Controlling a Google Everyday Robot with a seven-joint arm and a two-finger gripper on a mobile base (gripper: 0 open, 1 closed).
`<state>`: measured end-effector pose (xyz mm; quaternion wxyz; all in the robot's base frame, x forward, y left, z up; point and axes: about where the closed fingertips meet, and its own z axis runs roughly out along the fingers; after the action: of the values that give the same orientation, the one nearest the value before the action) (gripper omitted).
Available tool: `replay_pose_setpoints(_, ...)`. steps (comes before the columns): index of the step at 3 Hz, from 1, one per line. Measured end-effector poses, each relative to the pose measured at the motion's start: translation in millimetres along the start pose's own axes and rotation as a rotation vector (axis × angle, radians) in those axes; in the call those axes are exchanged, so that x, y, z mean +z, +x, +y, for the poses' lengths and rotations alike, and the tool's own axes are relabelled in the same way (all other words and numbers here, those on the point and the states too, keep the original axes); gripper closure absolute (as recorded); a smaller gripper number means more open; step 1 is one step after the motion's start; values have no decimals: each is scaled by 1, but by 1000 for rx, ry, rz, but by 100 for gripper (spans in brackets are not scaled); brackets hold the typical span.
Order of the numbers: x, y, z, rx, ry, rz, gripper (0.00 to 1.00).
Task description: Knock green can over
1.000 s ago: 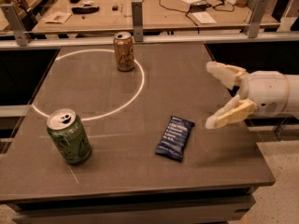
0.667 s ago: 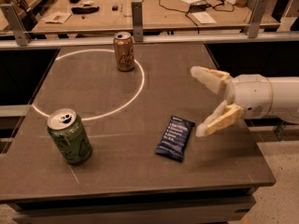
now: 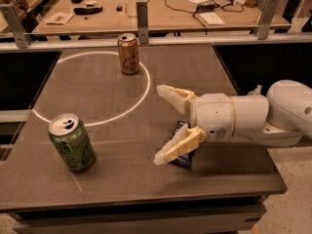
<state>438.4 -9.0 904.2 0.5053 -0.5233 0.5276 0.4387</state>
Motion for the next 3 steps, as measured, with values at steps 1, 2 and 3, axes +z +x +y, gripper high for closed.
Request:
replay_pose_setpoints(1,0,0,0,0,0,0,0)
replay_pose_setpoints(2,6,-3,2,-2,-11,14,0)
replay_pose_setpoints(3,29,-1,6,9,-28,44,0)
